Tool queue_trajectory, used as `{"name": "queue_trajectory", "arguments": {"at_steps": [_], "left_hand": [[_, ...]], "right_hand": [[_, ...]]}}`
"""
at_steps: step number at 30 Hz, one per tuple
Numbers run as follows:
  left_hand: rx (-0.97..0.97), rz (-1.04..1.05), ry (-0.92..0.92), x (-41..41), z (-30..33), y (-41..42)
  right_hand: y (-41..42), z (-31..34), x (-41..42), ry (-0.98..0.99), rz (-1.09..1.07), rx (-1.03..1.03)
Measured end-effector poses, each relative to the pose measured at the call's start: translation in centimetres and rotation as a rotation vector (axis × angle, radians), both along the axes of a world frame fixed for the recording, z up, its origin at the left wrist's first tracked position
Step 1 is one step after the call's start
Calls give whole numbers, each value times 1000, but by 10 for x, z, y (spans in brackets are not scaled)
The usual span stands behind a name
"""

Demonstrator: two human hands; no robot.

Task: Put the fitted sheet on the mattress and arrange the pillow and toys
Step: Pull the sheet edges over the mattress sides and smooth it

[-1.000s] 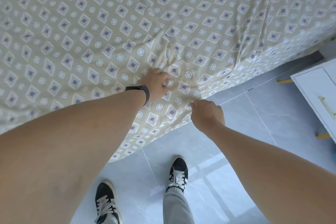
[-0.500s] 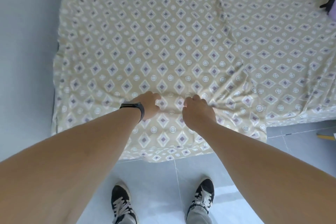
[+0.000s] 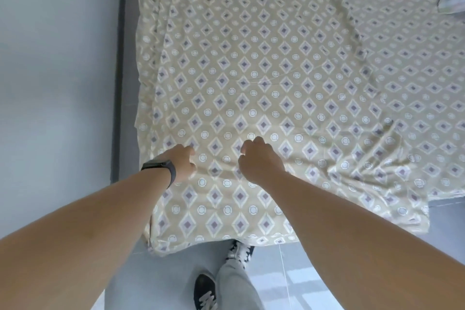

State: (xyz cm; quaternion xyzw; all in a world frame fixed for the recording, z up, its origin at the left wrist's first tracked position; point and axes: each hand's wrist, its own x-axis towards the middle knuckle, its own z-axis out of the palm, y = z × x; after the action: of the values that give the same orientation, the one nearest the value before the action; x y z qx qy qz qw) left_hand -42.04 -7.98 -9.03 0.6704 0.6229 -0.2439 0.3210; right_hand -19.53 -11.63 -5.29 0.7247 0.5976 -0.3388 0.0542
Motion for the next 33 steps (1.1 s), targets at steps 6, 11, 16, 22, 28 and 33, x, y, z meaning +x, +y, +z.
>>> {"name": "queue_trajectory", "arguments": {"at_steps": [6, 11, 16, 22, 28, 33], "left_hand": [[171, 146, 102, -48, -20, 72], [132, 218, 90, -81, -46, 140], [210, 500, -238, -90, -81, 191], [292, 683, -467, -100, -91, 240], [205, 602, -458, -116, -85, 281], [188, 523, -439, -152, -70, 286]], "right_hand": [[79, -22, -60, 159, -59, -86], [131, -52, -92, 112, -18, -135], [166, -77, -138, 96, -46, -175], [194, -92, -188, 76, -67, -203], [239, -81, -226, 14, -62, -175], [275, -58, -241, -69, -63, -144]]}}
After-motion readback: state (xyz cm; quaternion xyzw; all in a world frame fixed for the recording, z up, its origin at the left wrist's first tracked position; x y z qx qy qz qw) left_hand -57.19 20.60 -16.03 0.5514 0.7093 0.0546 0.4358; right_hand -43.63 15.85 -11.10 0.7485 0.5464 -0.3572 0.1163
